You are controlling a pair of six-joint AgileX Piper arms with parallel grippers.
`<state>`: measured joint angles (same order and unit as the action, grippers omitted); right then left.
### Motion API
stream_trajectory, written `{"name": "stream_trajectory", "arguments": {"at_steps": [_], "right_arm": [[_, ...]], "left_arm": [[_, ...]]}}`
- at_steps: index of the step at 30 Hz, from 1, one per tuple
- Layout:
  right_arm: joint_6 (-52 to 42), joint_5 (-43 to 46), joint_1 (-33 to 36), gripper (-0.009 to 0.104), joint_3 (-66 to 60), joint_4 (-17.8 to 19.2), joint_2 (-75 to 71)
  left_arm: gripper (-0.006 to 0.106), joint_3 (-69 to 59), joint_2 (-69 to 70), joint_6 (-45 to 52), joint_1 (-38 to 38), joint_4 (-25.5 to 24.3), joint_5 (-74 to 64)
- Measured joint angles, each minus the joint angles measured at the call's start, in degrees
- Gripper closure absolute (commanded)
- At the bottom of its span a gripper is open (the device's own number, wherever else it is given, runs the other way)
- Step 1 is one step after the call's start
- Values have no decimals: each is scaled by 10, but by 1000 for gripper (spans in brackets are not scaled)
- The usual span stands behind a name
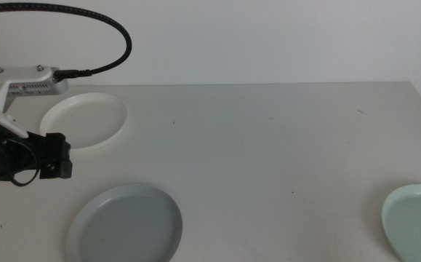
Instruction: Stack the three bowls on top of each other.
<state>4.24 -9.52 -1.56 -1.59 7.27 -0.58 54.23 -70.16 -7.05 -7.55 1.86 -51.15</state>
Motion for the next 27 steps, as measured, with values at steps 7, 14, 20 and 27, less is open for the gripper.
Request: {"name": "stream_trajectory", "arguments": {"at_steps": [7,14,20,27], "right_arm": [[0,0,0,49,0,0,0],[0,0,0,49,0,0,0],[0,0,0,49,0,0,0],[0,0,0,49,0,0,0]], "left_arm": [[-5,-5,-2,1,0,-7,2],[-5,-31,-50,9,0,-7,31],[-5,-36,-128,30,0,12,66],[-5,-36,-206,77,0,45,94]]}}
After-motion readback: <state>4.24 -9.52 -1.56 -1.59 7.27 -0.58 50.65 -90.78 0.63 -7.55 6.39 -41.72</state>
